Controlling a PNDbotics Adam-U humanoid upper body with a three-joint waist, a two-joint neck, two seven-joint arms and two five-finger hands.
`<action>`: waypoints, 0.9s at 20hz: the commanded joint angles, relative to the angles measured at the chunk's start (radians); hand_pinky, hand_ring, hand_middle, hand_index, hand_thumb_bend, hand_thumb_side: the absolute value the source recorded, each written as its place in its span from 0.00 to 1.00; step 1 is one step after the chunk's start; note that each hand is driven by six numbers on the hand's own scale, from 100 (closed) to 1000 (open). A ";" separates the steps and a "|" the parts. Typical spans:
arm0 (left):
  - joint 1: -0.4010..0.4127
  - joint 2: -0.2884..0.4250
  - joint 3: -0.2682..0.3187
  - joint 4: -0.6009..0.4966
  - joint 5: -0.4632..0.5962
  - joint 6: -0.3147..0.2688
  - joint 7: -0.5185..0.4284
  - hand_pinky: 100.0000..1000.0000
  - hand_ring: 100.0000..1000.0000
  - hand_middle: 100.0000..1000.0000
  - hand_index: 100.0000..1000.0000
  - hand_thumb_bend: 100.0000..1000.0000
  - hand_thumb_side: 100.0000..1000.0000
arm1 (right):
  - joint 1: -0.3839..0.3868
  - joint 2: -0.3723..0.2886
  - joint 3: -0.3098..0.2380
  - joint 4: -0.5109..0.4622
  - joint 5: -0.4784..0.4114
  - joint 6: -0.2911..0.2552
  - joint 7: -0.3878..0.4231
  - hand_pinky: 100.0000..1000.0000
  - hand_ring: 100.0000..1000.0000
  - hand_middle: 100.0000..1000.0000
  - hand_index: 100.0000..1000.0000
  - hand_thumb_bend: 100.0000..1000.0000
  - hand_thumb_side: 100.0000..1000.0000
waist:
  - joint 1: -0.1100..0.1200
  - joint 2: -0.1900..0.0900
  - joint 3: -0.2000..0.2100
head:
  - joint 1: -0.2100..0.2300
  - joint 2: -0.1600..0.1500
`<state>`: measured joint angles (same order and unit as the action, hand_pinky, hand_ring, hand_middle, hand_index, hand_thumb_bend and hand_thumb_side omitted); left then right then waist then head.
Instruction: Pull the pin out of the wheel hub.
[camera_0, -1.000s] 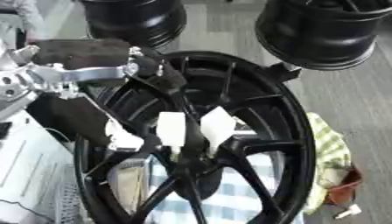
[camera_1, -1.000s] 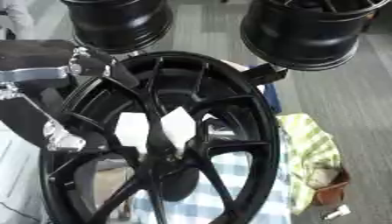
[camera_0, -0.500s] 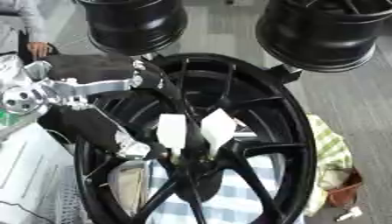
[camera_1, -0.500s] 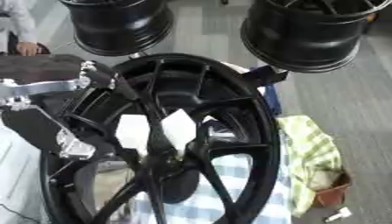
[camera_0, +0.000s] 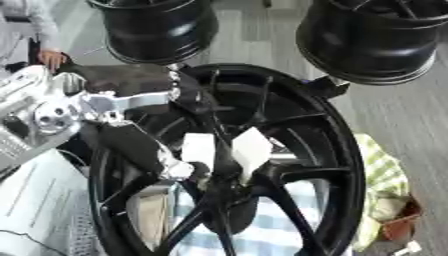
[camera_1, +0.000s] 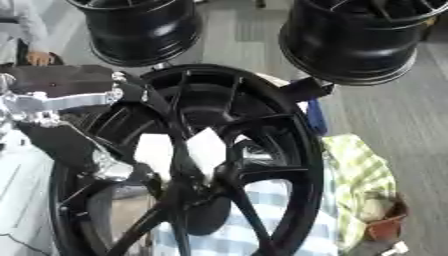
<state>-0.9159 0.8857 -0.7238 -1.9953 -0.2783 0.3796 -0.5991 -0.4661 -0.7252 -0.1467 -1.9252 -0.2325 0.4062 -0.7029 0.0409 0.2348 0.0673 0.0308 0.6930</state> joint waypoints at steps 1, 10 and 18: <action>-0.012 0.003 0.005 -0.005 -0.016 0.027 -0.009 0.87 0.87 0.79 0.91 0.47 0.60 | -0.010 -0.016 -0.005 -0.002 -0.006 0.015 -0.024 0.70 0.57 0.59 0.68 0.08 0.27 | -0.003 -0.013 -0.002 | 0.003 -0.012; 0.013 -0.005 -0.004 -0.005 -0.058 0.055 -0.062 0.85 0.84 0.75 0.88 0.48 0.53 | -0.009 -0.011 -0.004 0.001 -0.017 0.012 -0.029 0.70 0.57 0.59 0.68 0.07 0.28 | -0.006 -0.007 -0.006 | 0.004 -0.005; 0.032 -0.010 0.000 -0.005 -0.083 0.078 -0.080 0.84 0.83 0.74 0.88 0.42 0.44 | -0.007 -0.009 -0.004 0.001 -0.022 0.011 -0.030 0.70 0.58 0.59 0.68 0.07 0.28 | -0.010 -0.004 -0.011 | 0.005 -0.007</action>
<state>-0.8732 0.8681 -0.7361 -1.9953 -0.3550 0.4466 -0.6719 -0.4652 -0.7165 -0.1467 -1.9199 -0.2495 0.4000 -0.7091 0.0348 0.2452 0.0567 0.0322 0.6928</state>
